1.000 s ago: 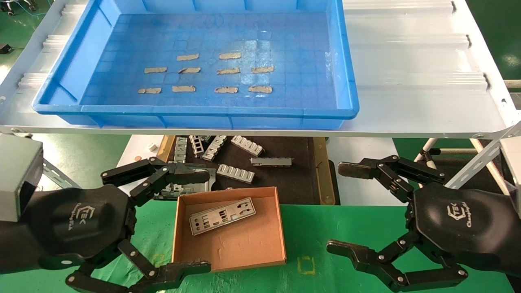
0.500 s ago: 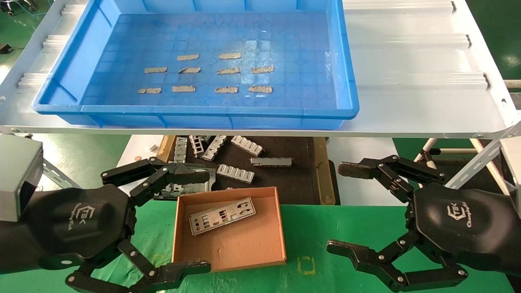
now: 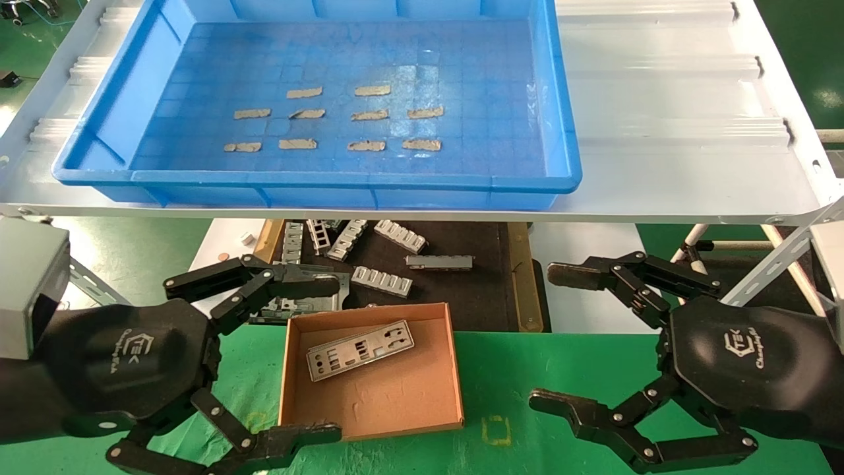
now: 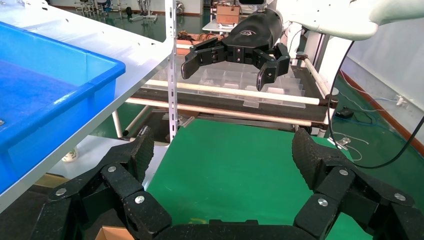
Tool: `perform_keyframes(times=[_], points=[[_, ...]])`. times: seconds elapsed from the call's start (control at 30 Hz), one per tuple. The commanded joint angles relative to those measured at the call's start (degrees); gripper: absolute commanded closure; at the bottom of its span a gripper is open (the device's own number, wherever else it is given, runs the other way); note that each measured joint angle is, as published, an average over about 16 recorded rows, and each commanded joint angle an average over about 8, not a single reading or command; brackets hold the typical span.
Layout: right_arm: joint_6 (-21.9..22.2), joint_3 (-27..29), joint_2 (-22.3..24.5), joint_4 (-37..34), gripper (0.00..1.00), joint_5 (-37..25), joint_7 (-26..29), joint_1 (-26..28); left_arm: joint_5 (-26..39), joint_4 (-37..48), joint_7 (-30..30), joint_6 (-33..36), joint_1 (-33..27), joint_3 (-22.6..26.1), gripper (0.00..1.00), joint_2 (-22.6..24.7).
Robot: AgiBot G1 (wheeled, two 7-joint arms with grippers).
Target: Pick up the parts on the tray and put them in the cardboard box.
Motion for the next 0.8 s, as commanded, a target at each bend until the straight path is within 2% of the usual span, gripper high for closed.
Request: perform_keyframes(times=[0.03,0.8], points=[[0.0,0.0,0.0,0.0,0.00,0.0,0.0,0.0,0.0,0.0,0.0,0.0,0.0,0.0,0.00,0.0],[0.0,0.0,0.0,0.0,0.00,0.0,0.0,0.0,0.0,0.0,0.0,0.0,0.0,0.0,0.00,0.0]])
